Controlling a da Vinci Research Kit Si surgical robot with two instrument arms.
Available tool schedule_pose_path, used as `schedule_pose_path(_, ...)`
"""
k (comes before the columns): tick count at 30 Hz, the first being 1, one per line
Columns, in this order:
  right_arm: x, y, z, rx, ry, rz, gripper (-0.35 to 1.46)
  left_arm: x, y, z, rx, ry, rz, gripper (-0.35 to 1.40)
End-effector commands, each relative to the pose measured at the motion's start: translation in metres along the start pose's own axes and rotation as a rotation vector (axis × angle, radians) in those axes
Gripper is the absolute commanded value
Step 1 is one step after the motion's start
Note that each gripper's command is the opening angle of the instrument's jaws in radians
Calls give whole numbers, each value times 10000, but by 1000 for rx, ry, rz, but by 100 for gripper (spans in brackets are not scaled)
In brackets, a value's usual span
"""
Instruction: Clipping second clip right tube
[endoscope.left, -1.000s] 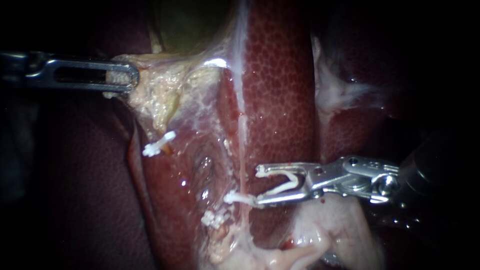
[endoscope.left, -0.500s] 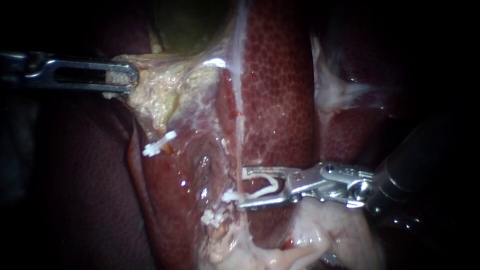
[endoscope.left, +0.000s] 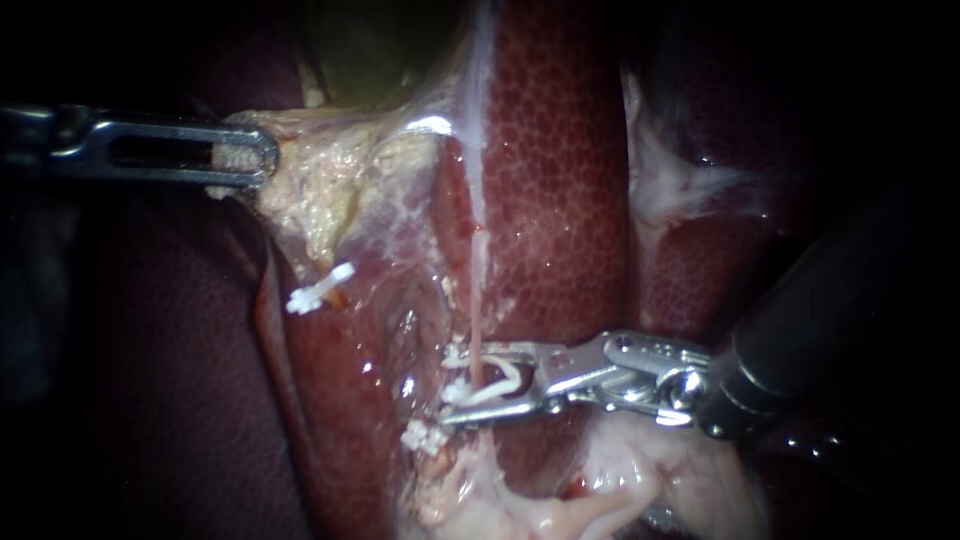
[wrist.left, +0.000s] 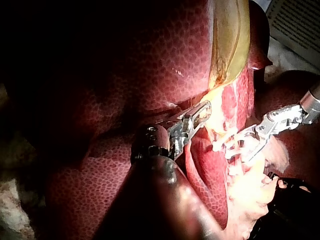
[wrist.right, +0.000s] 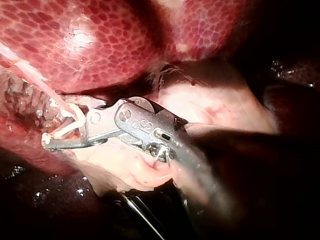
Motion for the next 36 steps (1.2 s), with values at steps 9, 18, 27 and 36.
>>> schedule_pose_path(9, -5, 1, 10, 18, -8, -7, 43, 1, 0, 1, -1, 0, 0, -35)
schedule_pose_path(18, -9, 2, 1, 24, -13, -8, -6, 1, 0, 1, -1, -1, 1, -35)
schedule_pose_path(27, -10, 2, -6, 26, -26, 44, -35, 1, 0, 1, -1, -1, 1, -35)
schedule_pose_path(36, -11, 2, -7, 25, -39, 43, -35, 1, 0, 1, -1, -1, 1, -35)
